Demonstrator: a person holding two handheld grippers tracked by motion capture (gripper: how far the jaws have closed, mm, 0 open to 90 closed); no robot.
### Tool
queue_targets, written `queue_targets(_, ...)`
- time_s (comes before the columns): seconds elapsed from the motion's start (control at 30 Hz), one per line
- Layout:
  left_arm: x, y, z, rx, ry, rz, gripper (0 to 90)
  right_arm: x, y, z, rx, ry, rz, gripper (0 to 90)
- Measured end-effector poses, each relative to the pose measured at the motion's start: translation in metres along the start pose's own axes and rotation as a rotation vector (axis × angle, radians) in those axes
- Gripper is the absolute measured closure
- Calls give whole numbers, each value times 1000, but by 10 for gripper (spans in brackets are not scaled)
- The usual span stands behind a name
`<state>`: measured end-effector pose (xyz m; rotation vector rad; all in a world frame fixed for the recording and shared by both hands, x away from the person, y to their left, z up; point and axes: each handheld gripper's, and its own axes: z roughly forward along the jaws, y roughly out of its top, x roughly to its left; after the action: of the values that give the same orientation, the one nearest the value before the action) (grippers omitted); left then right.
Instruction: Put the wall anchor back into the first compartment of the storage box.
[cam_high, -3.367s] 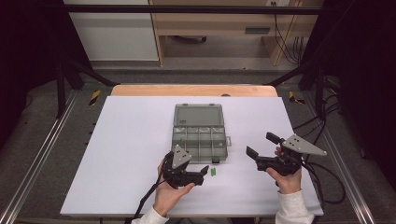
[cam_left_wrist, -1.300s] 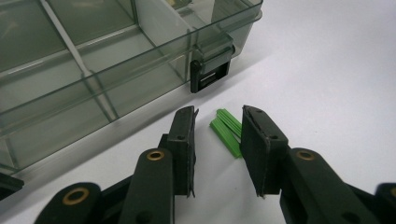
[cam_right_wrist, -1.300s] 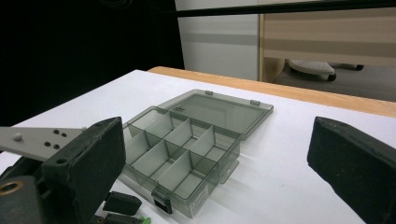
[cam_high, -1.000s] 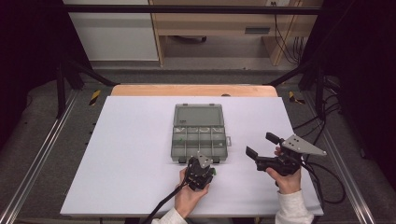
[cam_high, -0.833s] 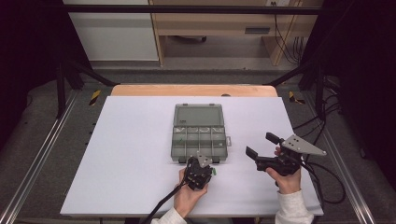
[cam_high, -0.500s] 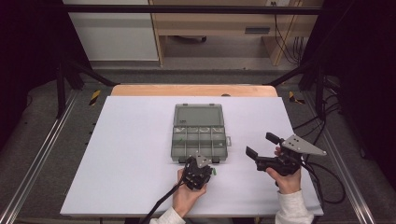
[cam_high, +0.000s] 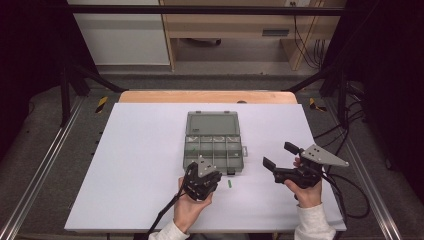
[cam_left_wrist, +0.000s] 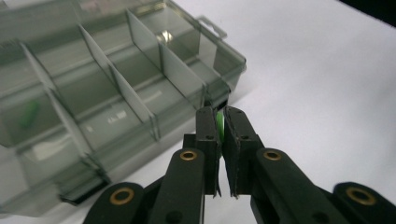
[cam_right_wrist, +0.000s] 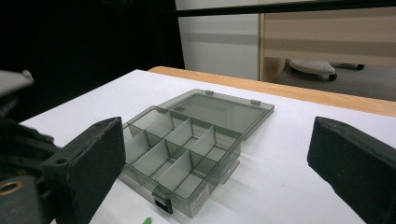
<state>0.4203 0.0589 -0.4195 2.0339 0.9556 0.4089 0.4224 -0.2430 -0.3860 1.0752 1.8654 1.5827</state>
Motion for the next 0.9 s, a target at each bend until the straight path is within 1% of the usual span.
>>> queue_targets(0.07, 2, 6, -7, -9, 5, 13, 845, 0, 0, 0, 2, -2, -1, 46)
queue_targets(0.13, 5, 11, -11, -28, 5, 13, 845, 0, 0, 0, 1, -1, -2, 46)
queue_targets(0.23, 9, 18, -16, -39, 3, 17, 845, 0, 0, 0, 1, -2, -2, 45)
queue_targets(0.43, 23, 33, -26, -63, 23, 31, 845, 0, 0, 0, 1, -3, -3, 46)
queue_targets(0.5, 28, 37, -28, -71, 19, 26, 845, 0, 0, 0, 1, -2, -3, 45)
queue_targets(0.57, 34, 41, -29, -78, 28, 37, 845, 0, 0, 0, 2, -2, -3, 45)
queue_targets(0.6, 37, 42, -30, -79, 25, 38, 845, 0, 0, 0, 2, -2, -2, 45)
queue_targets(0.67, 42, 45, -31, -86, 34, 43, 845, 0, 0, 0, 0, -2, -4, 45)
queue_targets(0.73, 46, 47, -31, -88, 35, 43, 845, 0, -1, 0, 8, 0, -7, 45)
queue_targets(0.8, 51, 50, -31, -92, 48, 53, 845, 0, -1, 1, 8, -1, -6, 44)
queue_targets(0.87, 56, 53, -31, -92, 56, 54, 845, 0, -1, 1, 9, 0, -6, 44)
queue_targets(0.9, 59, 55, -31, -94, 51, 55, 845, 0, -1, 1, 9, 0, -7, 44)
